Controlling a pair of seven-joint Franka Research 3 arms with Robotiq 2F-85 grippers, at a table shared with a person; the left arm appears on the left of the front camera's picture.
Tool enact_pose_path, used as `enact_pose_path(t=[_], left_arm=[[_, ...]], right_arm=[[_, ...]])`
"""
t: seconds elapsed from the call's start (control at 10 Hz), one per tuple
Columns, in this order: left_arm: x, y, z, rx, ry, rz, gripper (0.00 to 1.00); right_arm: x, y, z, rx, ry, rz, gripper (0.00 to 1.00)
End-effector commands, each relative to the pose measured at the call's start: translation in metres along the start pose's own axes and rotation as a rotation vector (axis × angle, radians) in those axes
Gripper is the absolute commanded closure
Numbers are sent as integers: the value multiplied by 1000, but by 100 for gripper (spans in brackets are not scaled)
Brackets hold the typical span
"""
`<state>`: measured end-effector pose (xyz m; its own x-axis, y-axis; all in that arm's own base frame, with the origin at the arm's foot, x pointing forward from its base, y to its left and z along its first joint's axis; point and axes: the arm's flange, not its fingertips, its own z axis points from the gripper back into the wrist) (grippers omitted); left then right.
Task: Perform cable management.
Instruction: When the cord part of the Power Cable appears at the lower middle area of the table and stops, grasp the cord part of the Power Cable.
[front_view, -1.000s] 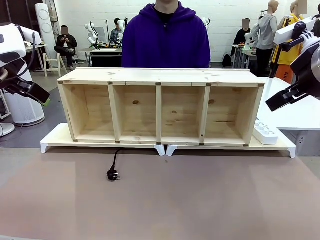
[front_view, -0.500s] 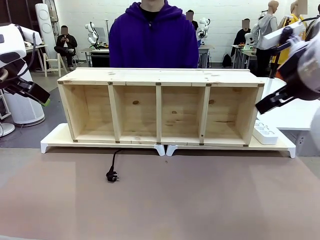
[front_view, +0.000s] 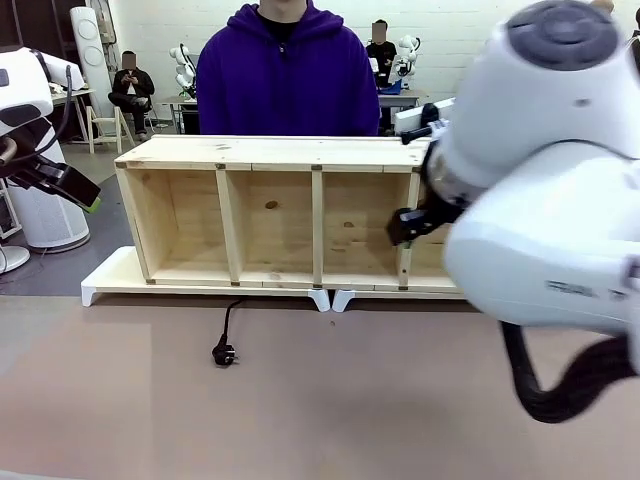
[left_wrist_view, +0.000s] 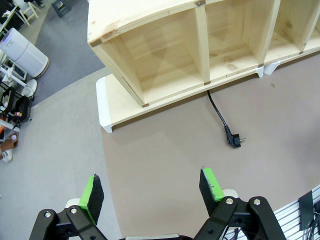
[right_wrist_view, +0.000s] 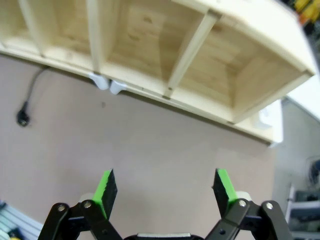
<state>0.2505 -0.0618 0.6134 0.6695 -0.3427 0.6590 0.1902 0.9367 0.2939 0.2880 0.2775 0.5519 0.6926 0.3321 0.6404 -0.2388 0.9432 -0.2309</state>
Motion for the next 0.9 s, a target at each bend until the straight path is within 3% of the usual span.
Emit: enact_pose_path(t=[0.0, 0.3, 0.6, 0.8], left_arm=[[0, 1, 0, 15, 3, 4, 0], [0, 1, 0, 15, 3, 4, 0], [0, 1, 0, 15, 3, 4, 0], [0, 1, 0, 15, 3, 4, 0]], right_arm=[[27, 42, -19, 0, 30, -107, 0], [39, 101, -57, 187, 33, -176, 0], [46, 132, -81, 373, 56, -269, 0], [50, 147, -103, 419, 70, -379, 0]])
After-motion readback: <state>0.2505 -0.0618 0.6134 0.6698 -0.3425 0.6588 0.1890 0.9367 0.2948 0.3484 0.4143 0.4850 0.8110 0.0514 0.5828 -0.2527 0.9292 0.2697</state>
